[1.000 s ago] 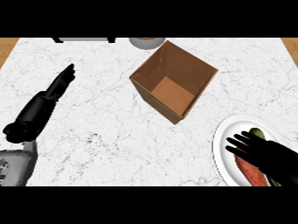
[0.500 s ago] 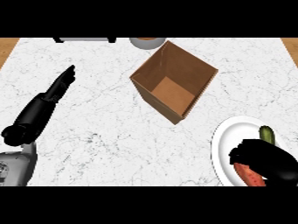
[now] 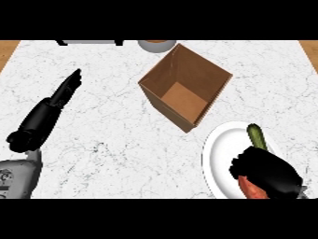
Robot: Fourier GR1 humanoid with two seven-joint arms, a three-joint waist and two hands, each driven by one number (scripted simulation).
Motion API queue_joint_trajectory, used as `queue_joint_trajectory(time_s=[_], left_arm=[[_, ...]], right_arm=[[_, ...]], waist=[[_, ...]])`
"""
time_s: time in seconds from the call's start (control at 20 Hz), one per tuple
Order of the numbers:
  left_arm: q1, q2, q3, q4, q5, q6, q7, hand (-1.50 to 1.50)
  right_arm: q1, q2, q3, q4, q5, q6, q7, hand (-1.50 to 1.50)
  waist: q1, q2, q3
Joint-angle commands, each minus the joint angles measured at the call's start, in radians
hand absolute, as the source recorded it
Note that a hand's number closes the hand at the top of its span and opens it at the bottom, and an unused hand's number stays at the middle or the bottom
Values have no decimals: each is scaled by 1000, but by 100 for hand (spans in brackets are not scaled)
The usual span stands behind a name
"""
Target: Pick the sweet potato from the plate and place it in the cardboard box
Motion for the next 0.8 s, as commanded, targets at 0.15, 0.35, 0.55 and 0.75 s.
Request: queue_joint_trajectory(time_s=[0.15,0.35,0.55,0.75], left_arm=[[-22,-23,-41,-3,-7,-15,-4,0],[-46,-32,-59,-1,-9,-23,20,0],[-76,-42,-65,18,-8,-24,22,0],[-73,-48,-74,35,-27,-14,6,0]], right_arm=[[-112,397,193,20,52,113,407,150],[-261,404,286,-2,-20,66,643,150],[-425,406,409,9,-26,23,873,150],[-558,407,456,-8,-112,-31,1116,150]], waist=[[72,15,2],[96,10,5],[102,9,4],[98,8,3]])
